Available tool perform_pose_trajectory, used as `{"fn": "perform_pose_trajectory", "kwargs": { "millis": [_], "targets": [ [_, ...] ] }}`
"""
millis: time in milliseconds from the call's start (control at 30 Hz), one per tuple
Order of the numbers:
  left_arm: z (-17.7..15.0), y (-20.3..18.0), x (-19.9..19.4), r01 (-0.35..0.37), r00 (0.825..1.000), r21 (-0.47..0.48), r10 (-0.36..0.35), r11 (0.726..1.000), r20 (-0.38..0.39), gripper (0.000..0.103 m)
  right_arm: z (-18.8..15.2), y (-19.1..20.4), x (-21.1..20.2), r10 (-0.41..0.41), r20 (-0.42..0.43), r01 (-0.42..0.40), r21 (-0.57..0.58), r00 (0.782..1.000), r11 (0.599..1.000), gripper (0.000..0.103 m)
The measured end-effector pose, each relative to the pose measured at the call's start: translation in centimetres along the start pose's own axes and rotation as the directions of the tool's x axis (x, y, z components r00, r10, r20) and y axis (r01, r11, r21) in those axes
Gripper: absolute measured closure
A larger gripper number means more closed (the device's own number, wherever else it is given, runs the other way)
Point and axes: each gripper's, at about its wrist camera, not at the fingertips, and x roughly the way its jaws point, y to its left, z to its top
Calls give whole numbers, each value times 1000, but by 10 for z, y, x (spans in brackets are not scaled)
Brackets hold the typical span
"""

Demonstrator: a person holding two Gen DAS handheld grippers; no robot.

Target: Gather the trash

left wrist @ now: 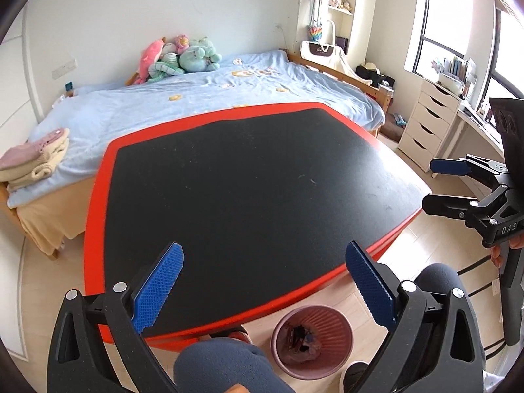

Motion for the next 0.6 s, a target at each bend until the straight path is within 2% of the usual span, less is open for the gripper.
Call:
{"fn": "perform_pose_trajectory", "kwargs": {
  "millis": [300, 600],
  "targets": [
    [29, 8, 12, 0, 1000, -4, 0, 1000, 15, 6, 40, -15, 15, -6, 32, 6, -12, 999, 1000, 3],
    [37, 12, 23, 18, 1000, -32, -18, 999, 1, 6, 49, -19, 24, 27, 28, -27, -25, 999, 999, 3]
  ]
}}
